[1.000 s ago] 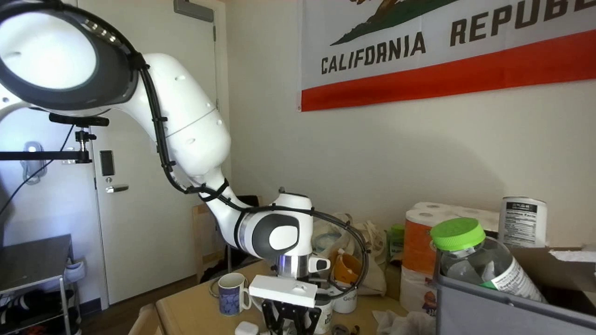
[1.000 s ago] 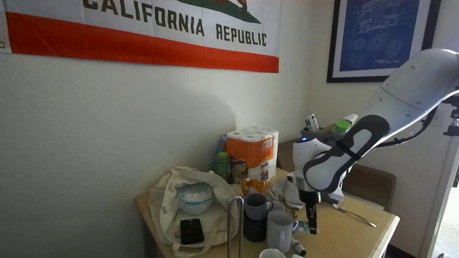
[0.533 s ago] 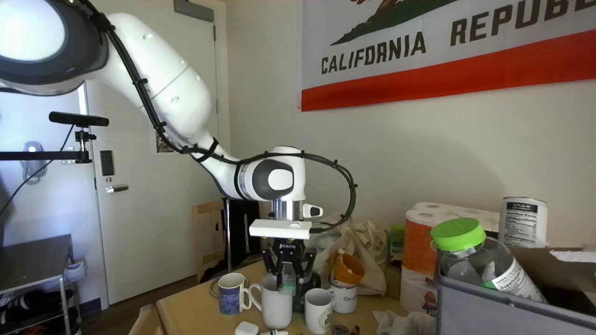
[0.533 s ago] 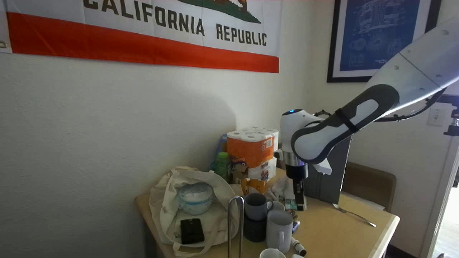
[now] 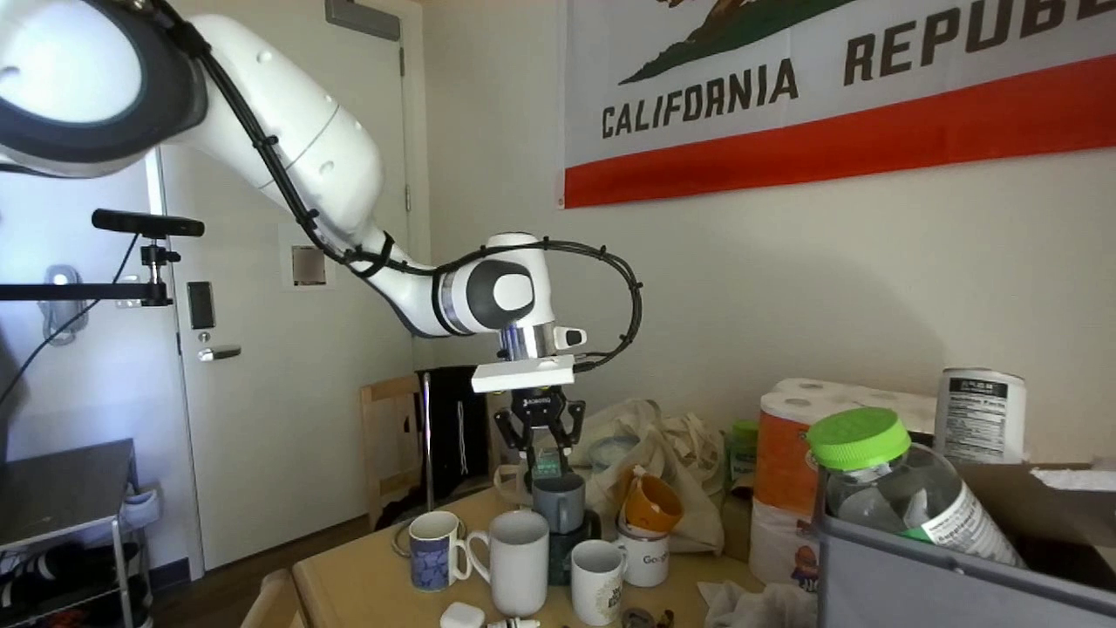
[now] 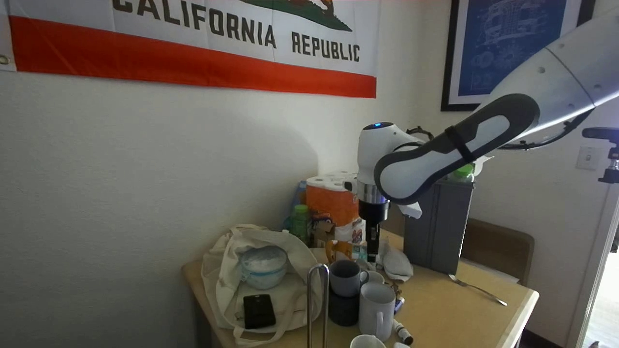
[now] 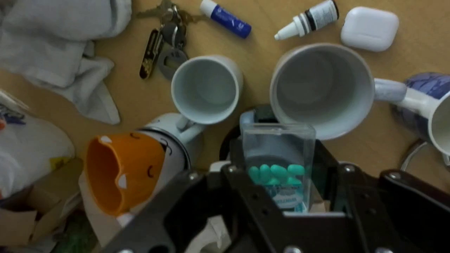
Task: Pick an object from the table and put it in the basket
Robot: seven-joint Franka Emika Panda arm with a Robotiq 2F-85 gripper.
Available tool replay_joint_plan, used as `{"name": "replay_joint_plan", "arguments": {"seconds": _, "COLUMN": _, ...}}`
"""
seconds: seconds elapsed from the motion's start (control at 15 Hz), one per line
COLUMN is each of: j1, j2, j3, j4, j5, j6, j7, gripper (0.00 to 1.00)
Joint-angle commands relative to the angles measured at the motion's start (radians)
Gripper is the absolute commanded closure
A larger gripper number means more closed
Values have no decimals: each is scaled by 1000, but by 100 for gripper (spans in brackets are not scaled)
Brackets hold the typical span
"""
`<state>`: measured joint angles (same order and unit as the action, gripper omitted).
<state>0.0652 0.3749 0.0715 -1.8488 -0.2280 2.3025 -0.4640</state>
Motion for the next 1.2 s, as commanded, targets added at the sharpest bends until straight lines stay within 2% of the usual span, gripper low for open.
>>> {"name": "replay_joint_plan", "arguments": {"seconds": 0.0, "j1": 17, "j2": 85, "j3": 21, "j4": 40, "j5": -44, "j6": 150, "j7": 2, "gripper": 77}}
{"name": "replay_joint_plan", "arguments": {"seconds": 0.2, "j1": 32, "j2": 165, "j3": 31, "j4": 72, "j5": -76, "j6": 308, "j7": -7, "gripper": 77}}
{"name": "replay_joint_plan", "arguments": {"seconds": 0.4, "j1": 44, "j2": 246, "j3": 43, "j4": 140, "j5": -88, "j6": 403, "j7": -18, "gripper": 77}}
{"name": "replay_joint_plan", "arguments": {"seconds": 0.73, "j1": 60, "j2": 338, "j3": 65, "j4": 292, "j5": -85, "j6": 406, "j7": -28, "gripper": 77}}
{"name": "replay_joint_plan", "arguments": {"seconds": 1.13, "j1": 91, "j2": 479, "j3": 47, "j4": 469, "j5": -111, "j6": 427, "j7": -40, "gripper": 77}}
